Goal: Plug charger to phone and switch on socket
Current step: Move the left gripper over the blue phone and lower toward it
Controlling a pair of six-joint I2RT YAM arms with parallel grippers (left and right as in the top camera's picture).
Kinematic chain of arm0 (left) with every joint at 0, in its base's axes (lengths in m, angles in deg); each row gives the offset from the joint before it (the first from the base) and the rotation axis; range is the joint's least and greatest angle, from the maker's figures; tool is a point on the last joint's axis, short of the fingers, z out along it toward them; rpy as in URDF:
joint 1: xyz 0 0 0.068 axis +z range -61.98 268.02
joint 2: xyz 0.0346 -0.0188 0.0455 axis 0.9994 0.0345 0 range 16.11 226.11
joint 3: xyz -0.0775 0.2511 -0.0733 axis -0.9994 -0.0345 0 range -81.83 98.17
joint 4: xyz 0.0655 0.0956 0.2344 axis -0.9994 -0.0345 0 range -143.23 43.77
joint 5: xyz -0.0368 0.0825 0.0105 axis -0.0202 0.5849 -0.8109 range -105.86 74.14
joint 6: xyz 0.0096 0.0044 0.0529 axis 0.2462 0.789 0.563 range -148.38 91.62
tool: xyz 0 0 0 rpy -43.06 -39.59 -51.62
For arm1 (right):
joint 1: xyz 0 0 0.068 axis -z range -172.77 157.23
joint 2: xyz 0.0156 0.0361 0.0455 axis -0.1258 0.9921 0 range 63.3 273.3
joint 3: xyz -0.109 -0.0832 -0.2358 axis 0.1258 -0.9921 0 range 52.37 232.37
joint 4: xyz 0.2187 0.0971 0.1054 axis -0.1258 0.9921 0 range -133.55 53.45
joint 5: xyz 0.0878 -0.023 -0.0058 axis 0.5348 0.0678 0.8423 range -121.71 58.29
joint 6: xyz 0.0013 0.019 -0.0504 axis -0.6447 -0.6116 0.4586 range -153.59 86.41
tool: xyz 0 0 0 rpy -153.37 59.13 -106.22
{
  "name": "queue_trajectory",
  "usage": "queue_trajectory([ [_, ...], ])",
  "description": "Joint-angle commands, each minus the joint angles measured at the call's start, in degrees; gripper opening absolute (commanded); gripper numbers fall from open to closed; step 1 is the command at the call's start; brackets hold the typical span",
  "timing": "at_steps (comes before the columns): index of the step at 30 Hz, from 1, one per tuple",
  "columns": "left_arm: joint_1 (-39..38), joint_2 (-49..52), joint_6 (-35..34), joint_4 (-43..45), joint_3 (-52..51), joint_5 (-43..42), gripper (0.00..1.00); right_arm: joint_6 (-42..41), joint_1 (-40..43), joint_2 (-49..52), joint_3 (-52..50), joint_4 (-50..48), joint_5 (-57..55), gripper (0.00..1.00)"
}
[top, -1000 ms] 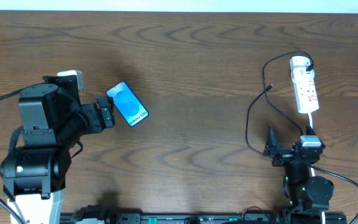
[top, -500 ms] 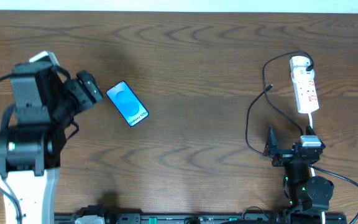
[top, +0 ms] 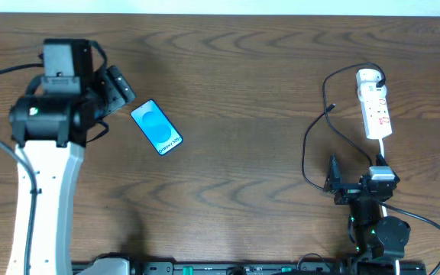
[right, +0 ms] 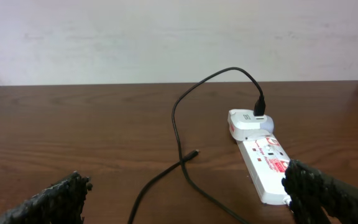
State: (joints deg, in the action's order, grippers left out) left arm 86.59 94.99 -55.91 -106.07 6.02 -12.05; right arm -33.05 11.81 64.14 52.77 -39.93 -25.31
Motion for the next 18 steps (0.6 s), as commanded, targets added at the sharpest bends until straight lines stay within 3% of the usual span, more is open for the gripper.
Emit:
queue_trajectory([
  [1,-2.05,3.80,-3.78,-1.18,1.03,1.62,0.92,0.61,-0.39,-0.39,-0.09,0.24,-0.24,0.99],
  [11,-8.31,16.81,-8.00,-1.42,1.01,1.64,0.92,0.61,-0.39,-0.39,-0.07,0.24,-0.24,0.99],
  [14,-8.68,20.24,-12.31,-1.46,0.98,1.60,0.92,0.61,-0.39,-0.39,-0.07,0.24,-0.24,0.99],
  [18,-8.68,23.41,-12.46,-1.42,0.98,1.60,0.93,0.61,-0.39,-0.39,-0.07,0.26,-0.24,0.99],
])
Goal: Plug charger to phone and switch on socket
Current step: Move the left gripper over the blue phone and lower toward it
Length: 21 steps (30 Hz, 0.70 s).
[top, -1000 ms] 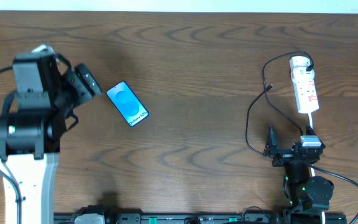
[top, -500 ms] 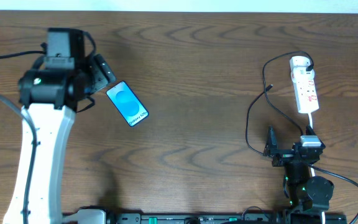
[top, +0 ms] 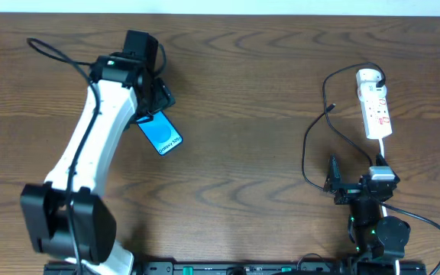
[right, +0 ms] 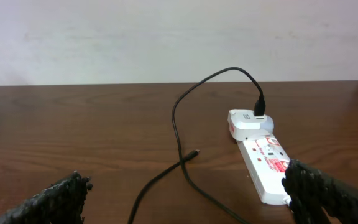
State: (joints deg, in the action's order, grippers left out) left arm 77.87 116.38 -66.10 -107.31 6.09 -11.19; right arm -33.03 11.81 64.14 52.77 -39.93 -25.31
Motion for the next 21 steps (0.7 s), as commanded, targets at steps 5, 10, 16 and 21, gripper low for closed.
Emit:
queue_trajectory([
  [5,0.09,3.87,-1.99,0.20,0.70,0.79,0.98,0.59,-0.39,-0.39,-0.07,0.24,-0.26,0.99],
  [10,0.09,5.40,-1.99,2.95,-0.37,0.76,0.98,0.59,-0.42,-0.39,-0.09,0.24,-0.24,0.99],
  [16,0.20,8.94,0.61,3.82,-0.81,0.79,0.98,0.59,-0.39,-0.39,-0.09,0.24,-0.24,0.99],
  [21,0.61,11.21,1.51,5.49,-0.81,0.76,0.98,0.59,-0.39,-0.39,-0.09,0.24,-0.24,0.99],
])
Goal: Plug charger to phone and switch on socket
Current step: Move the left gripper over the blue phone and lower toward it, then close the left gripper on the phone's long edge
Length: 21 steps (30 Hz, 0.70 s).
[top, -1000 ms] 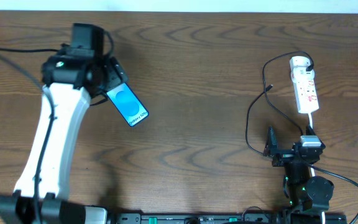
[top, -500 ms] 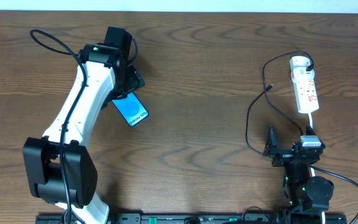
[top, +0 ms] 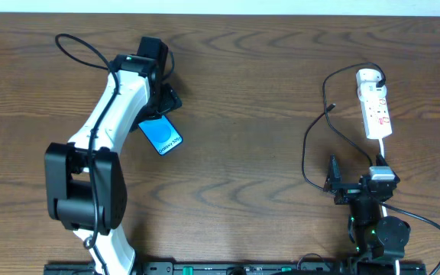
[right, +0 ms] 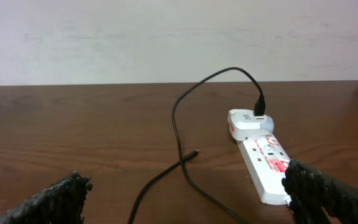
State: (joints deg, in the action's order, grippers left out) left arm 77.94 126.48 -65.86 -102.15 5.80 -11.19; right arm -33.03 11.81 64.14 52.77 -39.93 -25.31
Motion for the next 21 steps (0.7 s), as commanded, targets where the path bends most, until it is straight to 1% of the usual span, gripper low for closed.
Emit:
queue_trajectory([
  [1,0.81,1.60,1.88,0.79,-0.52,0.76,0.98,0.59,-0.39,-0.39,-0.07,0.24,-0.24,0.99],
  [6,3.17,2.32,2.73,2.38,-1.49,-0.50,0.98,0.59,-0.39,-0.39,-0.09,0.24,-0.24,0.99],
  [9,4.92,2.36,7.15,5.90,-3.13,-8.63,0.98,0.59,-0.42,-0.39,-0.07,0.24,-0.24,0.99],
  [10,5.33,2.38,7.34,6.45,-3.52,-9.97,0.98,0.59,-0.39,-0.39,-0.07,0.24,-0.24,0.99],
  [16,6.36,2.38,7.17,8.37,-6.49,-10.27,0.98,0.59,-0.39,-0.39,-0.07,0.24,-0.24,0.99],
  [21,5.99,2.49,5.66,9.14,-6.97,-10.25,0.98,0.59,-0.42,-0.39,-0.09,0.26,-0.24,0.99],
])
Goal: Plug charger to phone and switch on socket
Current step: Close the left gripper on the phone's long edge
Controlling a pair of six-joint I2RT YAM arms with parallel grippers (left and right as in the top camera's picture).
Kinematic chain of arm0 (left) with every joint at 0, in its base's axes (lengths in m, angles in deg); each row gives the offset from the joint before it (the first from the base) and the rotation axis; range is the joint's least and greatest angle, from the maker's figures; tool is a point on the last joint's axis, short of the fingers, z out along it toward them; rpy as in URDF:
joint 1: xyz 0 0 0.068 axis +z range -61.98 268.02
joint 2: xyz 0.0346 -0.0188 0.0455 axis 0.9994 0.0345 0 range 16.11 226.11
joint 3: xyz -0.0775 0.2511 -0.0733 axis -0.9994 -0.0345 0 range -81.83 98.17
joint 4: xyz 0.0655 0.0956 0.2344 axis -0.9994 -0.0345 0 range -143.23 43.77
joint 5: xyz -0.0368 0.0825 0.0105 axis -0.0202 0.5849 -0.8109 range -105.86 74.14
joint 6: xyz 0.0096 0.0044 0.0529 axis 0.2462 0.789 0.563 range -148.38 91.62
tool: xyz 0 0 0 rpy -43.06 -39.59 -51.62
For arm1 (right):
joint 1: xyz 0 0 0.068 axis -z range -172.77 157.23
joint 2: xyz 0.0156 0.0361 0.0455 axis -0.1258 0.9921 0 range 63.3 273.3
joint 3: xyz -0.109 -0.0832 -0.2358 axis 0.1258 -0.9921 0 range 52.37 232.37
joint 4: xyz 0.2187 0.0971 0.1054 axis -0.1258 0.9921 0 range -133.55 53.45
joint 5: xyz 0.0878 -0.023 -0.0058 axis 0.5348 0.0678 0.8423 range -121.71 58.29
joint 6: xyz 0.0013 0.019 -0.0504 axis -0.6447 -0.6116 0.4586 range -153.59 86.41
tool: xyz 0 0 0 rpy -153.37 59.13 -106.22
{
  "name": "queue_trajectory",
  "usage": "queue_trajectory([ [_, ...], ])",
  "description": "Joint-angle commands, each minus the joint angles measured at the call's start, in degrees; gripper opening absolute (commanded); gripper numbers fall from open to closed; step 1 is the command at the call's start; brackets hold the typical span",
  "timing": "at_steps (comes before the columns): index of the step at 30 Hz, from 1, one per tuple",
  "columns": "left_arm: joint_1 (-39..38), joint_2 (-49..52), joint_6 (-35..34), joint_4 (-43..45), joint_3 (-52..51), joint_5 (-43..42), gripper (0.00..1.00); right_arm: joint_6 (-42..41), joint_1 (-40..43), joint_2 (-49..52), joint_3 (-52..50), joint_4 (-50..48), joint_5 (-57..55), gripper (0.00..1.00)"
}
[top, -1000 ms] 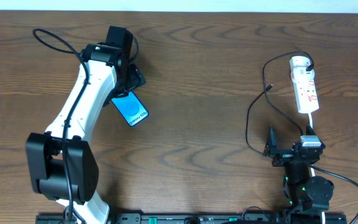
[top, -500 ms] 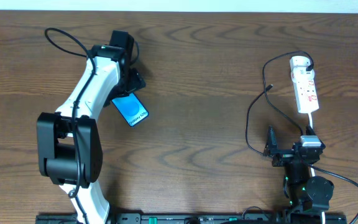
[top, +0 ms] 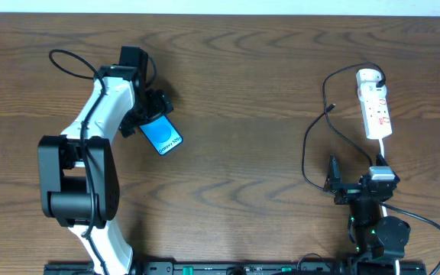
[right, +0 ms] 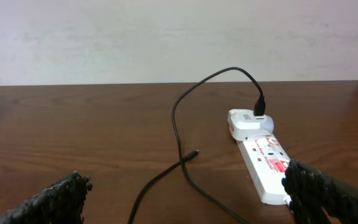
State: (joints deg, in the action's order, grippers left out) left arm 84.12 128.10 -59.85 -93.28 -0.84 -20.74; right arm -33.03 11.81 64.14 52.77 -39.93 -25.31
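The phone (top: 163, 135), blue screen up, lies slanted at the table's left. My left gripper (top: 148, 111) is at its upper-left end, dark fingers showing on either side of that end, apparently open. The white power strip (top: 375, 107) lies at the far right, also seen as the strip (right: 264, 165), with the white charger adapter (right: 248, 121) plugged into its far end. The black cable (top: 308, 145) loops away from it. Its loose plug tip (right: 195, 152) rests on the wood. My right gripper (right: 188, 199) stands wide open, short of the strip, holding nothing.
The right arm's base and its cabling (top: 376, 229) sit at the front right edge. The left arm (top: 90, 137) slants across the table's left side, with a black lead (top: 67, 57) looping behind it. A pale wall (right: 166, 37) stands beyond the far edge.
The left arm's wrist has shifted a little left and its gripper now sits lower, over the phone's upper-left end. The phone, cable, strip and right arm have not moved.
The left gripper first stood just left of the phone, with the arm upright at the far left. It was then above the phone's far end, then slightly further right, and now sits on that end. The right arm and cable have stayed still throughout.
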Motion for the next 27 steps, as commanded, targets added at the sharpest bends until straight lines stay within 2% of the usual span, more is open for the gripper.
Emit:
queue_trajectory([
  [1,-0.35,0.90,-1.25,0.37,-0.33,-0.68,0.98,0.59,-0.39,-0.39,-0.09,0.24,-0.24,0.99],
  [4,-0.46,1.18,-4.52,0.74,-0.31,-0.68,0.98,0.59,-0.39,-0.39,-0.07,0.24,-0.24,0.99],
  [20,-0.52,5.70,-4.63,2.38,-0.31,-0.70,0.98,0.59,-0.39,-0.39,-0.09,0.24,-0.24,0.99],
  [27,-2.80,6.47,-5.25,2.38,-0.33,0.33,0.98,0.59,-0.42,-0.39,-0.09,0.24,-0.26,0.99],
])
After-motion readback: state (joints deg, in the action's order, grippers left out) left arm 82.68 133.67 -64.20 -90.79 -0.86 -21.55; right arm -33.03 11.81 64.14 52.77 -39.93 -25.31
